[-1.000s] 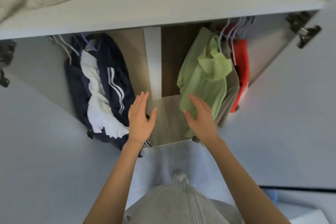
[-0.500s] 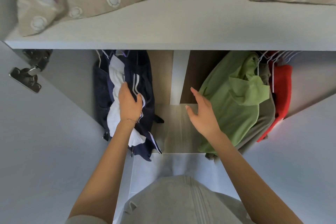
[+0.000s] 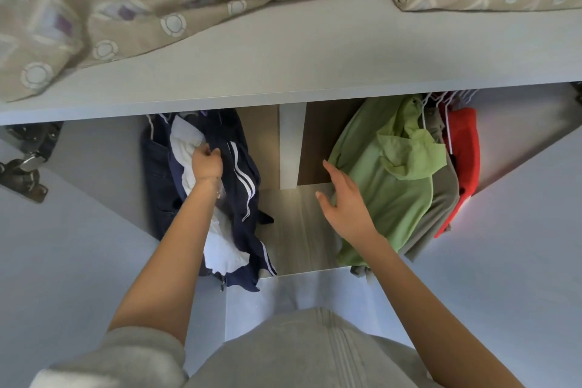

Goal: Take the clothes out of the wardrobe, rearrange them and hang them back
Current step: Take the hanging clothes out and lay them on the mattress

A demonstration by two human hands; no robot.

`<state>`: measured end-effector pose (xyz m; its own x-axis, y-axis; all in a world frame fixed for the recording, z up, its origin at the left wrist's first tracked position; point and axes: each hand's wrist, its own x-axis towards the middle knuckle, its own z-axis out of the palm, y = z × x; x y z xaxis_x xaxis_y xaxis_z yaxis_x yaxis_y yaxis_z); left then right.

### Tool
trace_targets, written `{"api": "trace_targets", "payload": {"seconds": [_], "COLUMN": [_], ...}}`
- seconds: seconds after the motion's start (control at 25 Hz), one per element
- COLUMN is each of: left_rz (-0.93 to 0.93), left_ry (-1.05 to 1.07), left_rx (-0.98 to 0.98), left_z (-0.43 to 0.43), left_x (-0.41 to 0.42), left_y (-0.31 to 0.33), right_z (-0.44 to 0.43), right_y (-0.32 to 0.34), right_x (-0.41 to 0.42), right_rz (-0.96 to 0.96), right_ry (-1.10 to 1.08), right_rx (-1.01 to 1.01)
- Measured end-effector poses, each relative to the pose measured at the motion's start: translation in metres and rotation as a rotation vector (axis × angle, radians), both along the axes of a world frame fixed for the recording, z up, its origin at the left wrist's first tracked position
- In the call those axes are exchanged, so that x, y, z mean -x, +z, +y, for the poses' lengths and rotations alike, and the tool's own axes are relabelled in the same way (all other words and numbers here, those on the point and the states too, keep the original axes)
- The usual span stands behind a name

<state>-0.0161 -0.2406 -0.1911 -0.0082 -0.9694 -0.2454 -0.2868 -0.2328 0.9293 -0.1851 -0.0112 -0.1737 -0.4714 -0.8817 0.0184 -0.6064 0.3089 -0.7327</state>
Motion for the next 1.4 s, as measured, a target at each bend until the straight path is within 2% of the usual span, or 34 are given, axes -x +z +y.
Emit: {"api": "trace_targets", "payload": {"seconds": [0.16, 0.24, 0.32, 0.4, 0.52, 0.68, 0.88, 1.04, 1.16, 1.4], "left_rz": [0.13, 0.261, 0.398, 0.443, 0.421, 0.349, 0.347, 0.353, 0.362, 0.324], "left_ry": [-0.063, -0.115, -0.203, -0.32, -0.492, -0.576, -0.557, -0.536, -0.507, -0.489], "left_rx": [-0.036, -0.063, -0.072, -0.06, -0.029, -0.047, -0.142, -0.176, -0.185, -0.21], "left_z": [0.001, 0.008, 0.022, 0.038, 0.063, 0.088, 0.11, 0.12, 0.125, 0.14], "left_x": [0.014, 0.023, 0.03, 0.036, 0.048, 0.075, 0.108, 0.128, 0.138, 0.15], "left_y": [0.009, 0.016, 0.025, 0.028, 0.027, 0.015, -0.001, -0.005, -0.006, -0.008], "right_z": [0.013, 0.019, 0.025, 0.029, 0.034, 0.039, 0.034, 0.024, 0.014, -0.011], "right_y": [-0.004, -0.007, -0.008, -0.01, -0.011, -0.013, -0.013, -0.016, -0.02, -0.02], "right_x": [0.011, 0.02, 0.031, 0.045, 0.069, 0.107, 0.157, 0.187, 0.2, 0.206], "right_rz": [0.001, 0.006, 0.013, 0.019, 0.019, 0.053, 0.06, 0.102, -0.01, -0.195], "right_ry": [-0.051, -0.084, -0.123, -0.161, -0.227, -0.298, -0.385, -0.347, -0.325, -0.486], "right_rx": [0.011, 0.005, -0.004, -0.006, 0.01, 0.009, 0.001, -0.091, -0.099, 0.037]}}
